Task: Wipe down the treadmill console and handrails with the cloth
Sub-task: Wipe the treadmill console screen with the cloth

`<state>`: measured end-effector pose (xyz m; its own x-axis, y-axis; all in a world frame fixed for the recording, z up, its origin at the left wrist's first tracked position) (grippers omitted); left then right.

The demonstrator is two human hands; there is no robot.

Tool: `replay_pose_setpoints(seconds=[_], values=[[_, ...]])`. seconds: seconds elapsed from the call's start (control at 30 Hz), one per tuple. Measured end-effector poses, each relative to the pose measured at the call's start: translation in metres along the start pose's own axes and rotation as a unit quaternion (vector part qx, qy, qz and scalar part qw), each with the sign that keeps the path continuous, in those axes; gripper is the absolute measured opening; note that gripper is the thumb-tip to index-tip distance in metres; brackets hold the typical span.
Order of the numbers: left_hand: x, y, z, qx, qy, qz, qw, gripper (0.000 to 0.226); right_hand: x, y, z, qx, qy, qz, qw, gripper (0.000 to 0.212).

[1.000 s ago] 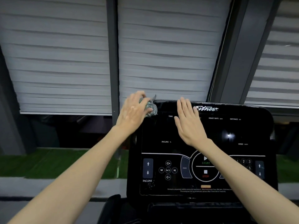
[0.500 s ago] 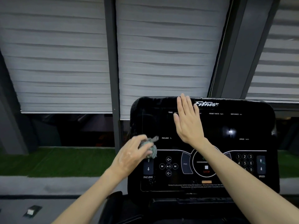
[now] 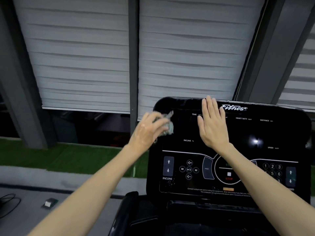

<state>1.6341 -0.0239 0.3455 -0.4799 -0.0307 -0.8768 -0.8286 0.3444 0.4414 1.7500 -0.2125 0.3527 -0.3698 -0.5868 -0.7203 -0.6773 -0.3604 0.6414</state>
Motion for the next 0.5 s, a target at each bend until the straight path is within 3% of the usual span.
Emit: replay_pose_setpoints(seconds=[0.13,0.2,0.3,0.5], values=[[0.1,-0.015,-0.008,0.021,0.007,0.068,0.997,0.028,0.0,0.001,0.001,-0.004,0.004,-0.004,1.0,0.058],[0.108,-0.018,-0.01,0.033,-0.005,0.094,0.995,0.028,0.001,0.001,0.001,-0.008,0.002,-0.006,1.0,0.058],[0.068,-0.014,-0.011,0.037,-0.028,0.1,0.994,0.029,0.003,0.0,0.001,-0.005,0.005,-0.005,1.0,0.059],[-0.05,0.009,0.001,0.012,0.037,0.017,0.999,0.023,-0.001,0.002,0.001,-0.011,0.005,-0.012,1.0,0.059]])
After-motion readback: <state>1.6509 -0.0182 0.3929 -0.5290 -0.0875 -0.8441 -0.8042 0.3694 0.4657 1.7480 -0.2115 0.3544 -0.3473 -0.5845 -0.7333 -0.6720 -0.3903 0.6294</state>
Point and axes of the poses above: each hand's wrist, its own x-axis away from the middle knuckle, its own y-axis out of the back of the hand, z = x × y, the point moved 7 cm from there along -x, towards the middle knuckle, and after that the axes turned 14 degrees about y, right-handed, at the moved point
